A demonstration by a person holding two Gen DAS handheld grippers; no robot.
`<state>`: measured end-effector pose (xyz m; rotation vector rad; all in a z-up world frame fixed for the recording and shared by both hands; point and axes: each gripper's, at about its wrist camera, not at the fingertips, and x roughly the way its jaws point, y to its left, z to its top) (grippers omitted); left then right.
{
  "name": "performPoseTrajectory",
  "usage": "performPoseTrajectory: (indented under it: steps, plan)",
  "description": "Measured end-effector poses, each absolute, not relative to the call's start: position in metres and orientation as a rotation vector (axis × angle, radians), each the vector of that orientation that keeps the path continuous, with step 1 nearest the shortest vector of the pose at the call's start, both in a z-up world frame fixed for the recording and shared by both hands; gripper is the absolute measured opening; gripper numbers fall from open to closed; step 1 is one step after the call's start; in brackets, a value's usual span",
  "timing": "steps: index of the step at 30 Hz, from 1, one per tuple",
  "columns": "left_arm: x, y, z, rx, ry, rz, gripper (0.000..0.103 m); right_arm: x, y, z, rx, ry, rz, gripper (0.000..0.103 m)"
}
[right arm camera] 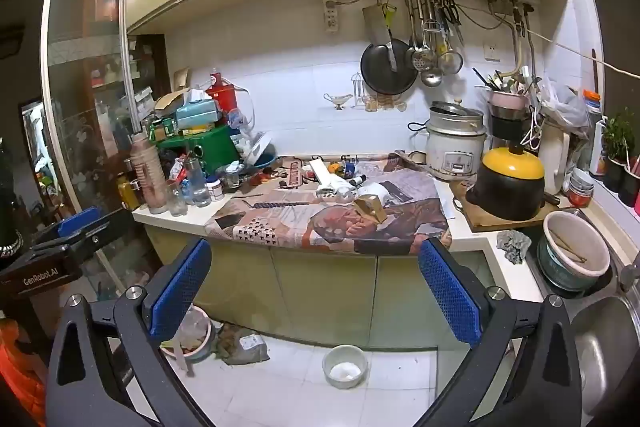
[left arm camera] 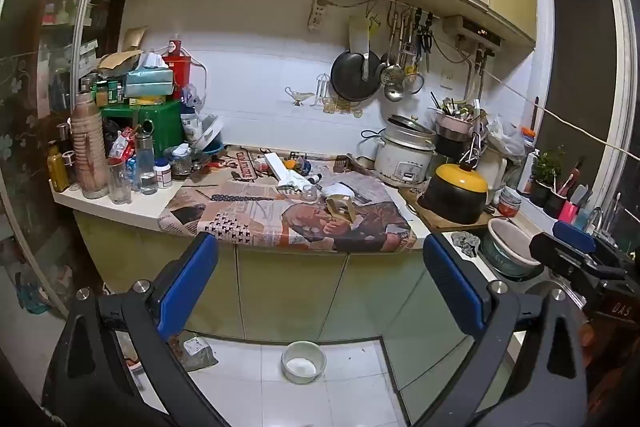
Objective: Collect trash
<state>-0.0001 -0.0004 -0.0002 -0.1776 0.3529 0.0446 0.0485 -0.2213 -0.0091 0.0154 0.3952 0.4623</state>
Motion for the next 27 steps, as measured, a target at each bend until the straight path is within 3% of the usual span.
performPoseTrajectory:
  steps: [27]
  plan:
    - [-0.005,-0.003,0.0,-0.173,0.373,0.046,0.103,0.037,-0.223,-0.011,0.036,0.399,0.468,0.103]
